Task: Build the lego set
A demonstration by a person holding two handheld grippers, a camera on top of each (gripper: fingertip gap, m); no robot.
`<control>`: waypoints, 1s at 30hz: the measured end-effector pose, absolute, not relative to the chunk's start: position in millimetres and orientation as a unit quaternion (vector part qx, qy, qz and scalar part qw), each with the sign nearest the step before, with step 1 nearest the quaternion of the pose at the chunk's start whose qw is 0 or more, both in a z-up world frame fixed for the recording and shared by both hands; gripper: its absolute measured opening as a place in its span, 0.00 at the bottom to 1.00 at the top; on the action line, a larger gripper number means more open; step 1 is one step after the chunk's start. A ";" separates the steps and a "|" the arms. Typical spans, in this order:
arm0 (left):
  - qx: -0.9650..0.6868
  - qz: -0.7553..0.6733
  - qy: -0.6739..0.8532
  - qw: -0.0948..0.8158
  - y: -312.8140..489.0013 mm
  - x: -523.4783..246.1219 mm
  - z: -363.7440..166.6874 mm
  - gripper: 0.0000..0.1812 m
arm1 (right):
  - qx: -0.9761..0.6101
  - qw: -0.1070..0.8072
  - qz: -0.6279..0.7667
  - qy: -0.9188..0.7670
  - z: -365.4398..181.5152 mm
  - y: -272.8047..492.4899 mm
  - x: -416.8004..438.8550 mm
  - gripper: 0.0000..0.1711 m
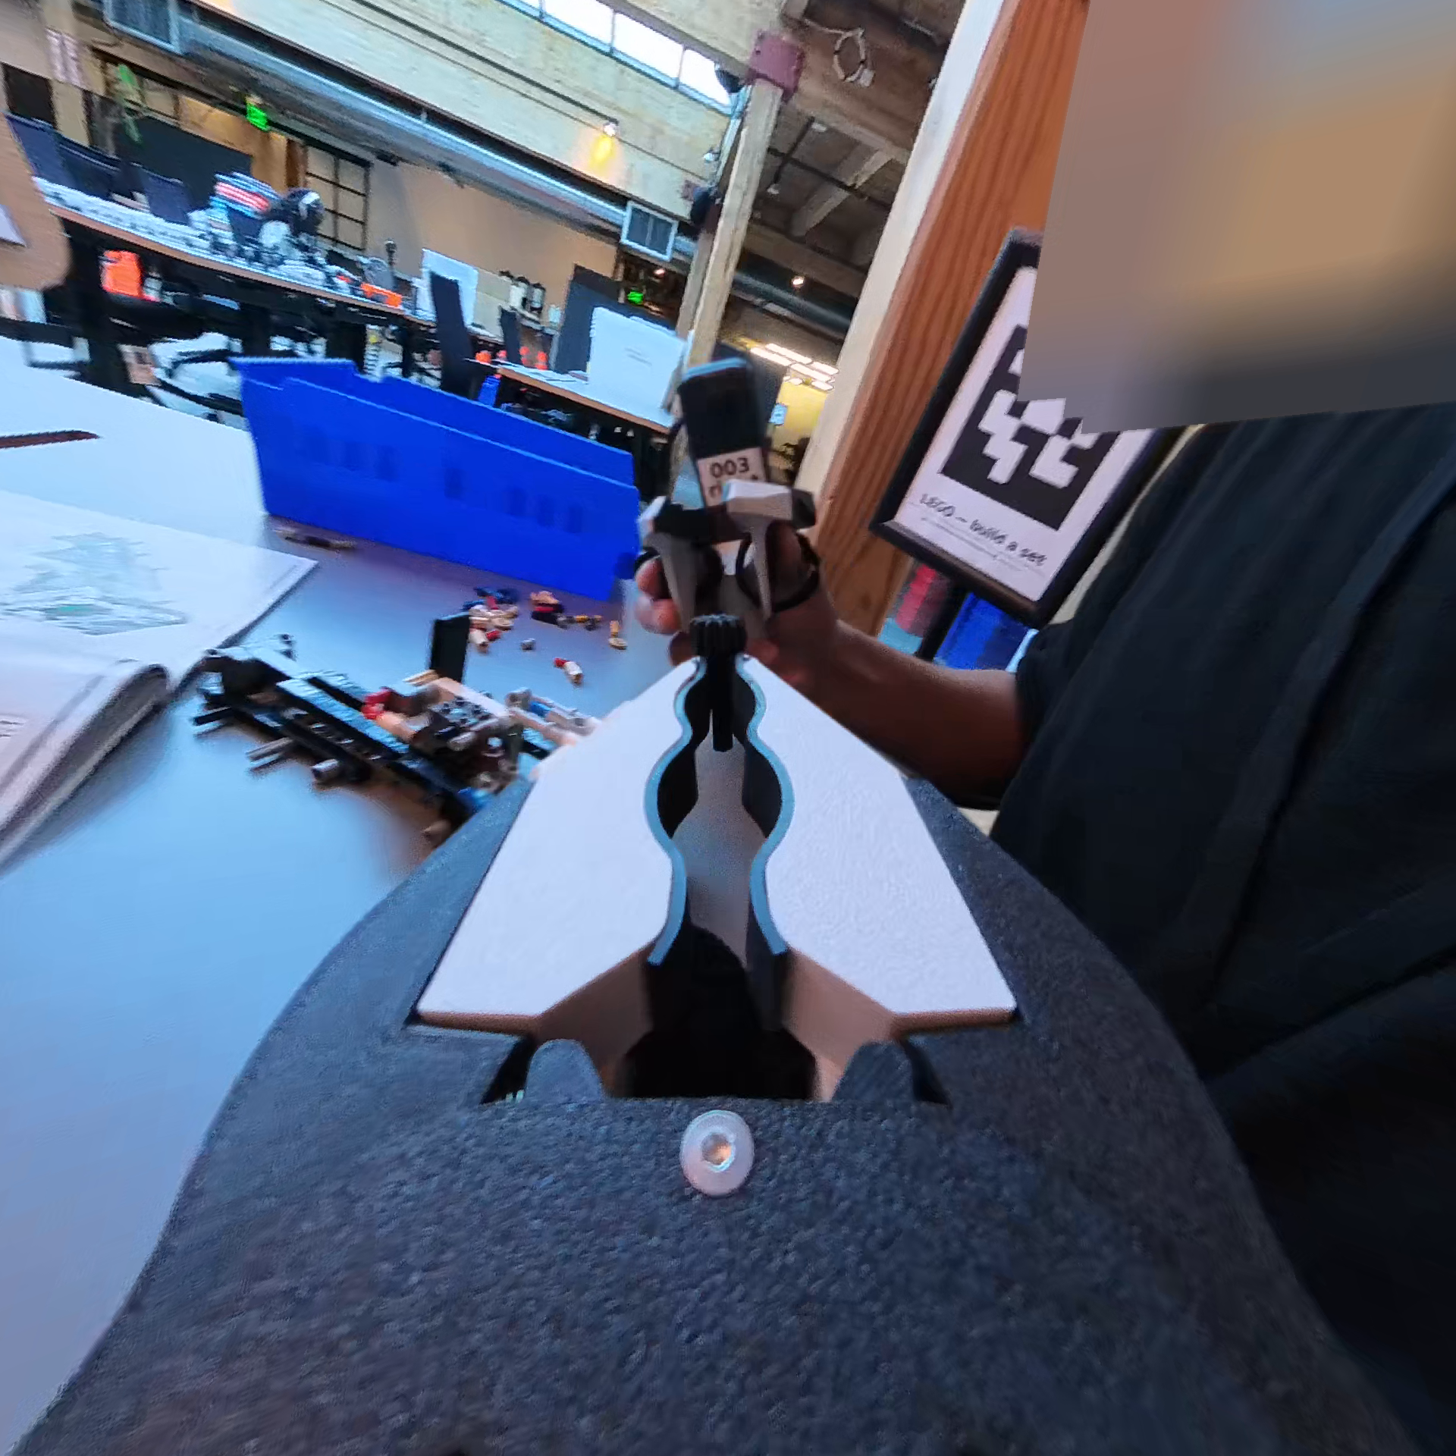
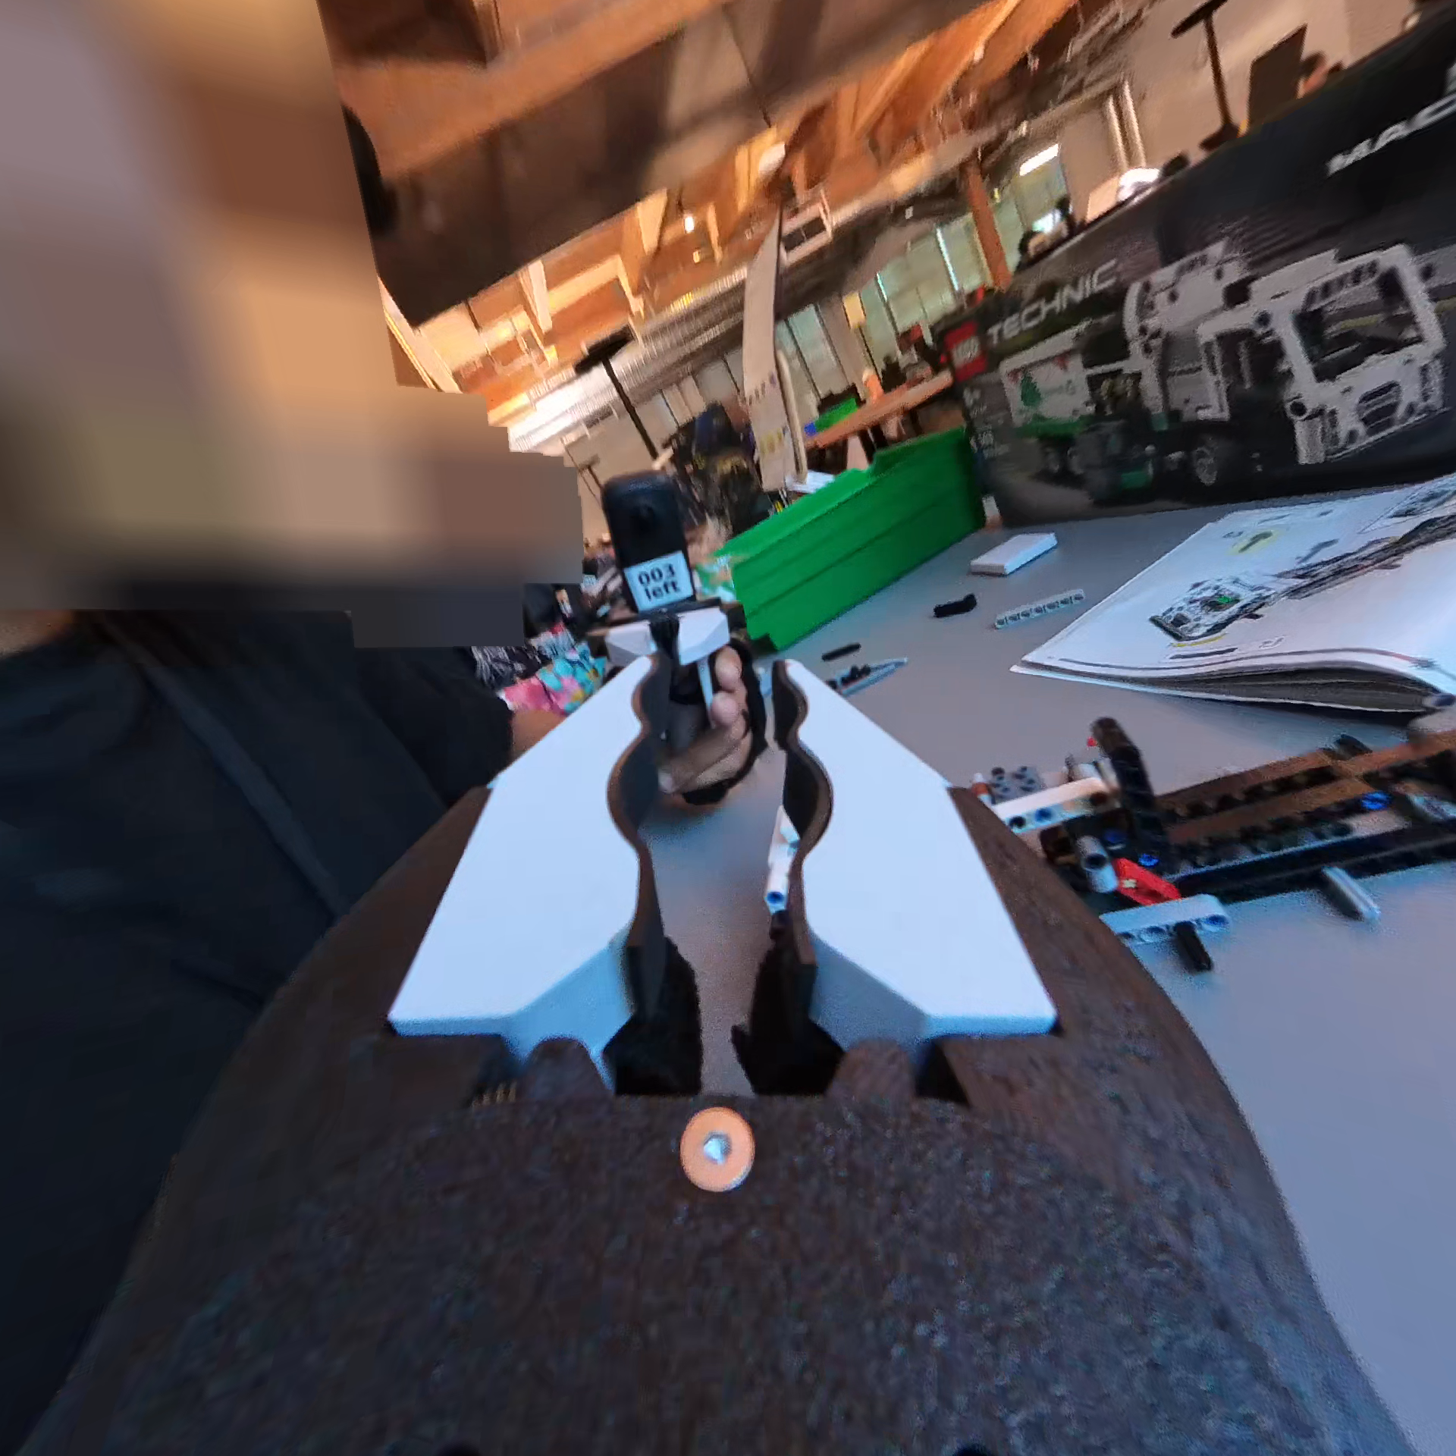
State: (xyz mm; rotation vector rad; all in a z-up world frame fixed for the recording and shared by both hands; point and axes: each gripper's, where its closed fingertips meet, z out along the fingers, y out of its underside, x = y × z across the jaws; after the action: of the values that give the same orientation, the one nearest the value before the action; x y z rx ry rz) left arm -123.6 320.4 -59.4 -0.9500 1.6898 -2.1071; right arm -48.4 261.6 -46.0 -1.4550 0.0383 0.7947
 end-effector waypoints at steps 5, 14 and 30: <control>-0.345 -0.704 0.593 0.181 341.7 -112.0 -63.6 0.01 | -0.620 0.708 0.338 0.019 -39.0 253.3 -25.5 0.13; -0.387 -0.701 0.578 0.158 356.5 -98.6 -74.1 0.01 | -0.632 0.703 0.327 -0.008 -46.4 262.0 -31.7 0.13; -0.350 -0.668 0.649 0.104 283.3 -112.6 -70.0 0.01 | -0.729 0.622 0.271 -0.092 -58.6 282.1 -96.0 0.17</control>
State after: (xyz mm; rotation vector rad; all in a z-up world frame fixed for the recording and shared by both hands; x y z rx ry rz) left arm -112.6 283.3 -70.0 -1.0312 1.9130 -1.9688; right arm -96.0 282.1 -58.6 -1.6739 -0.2107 0.6236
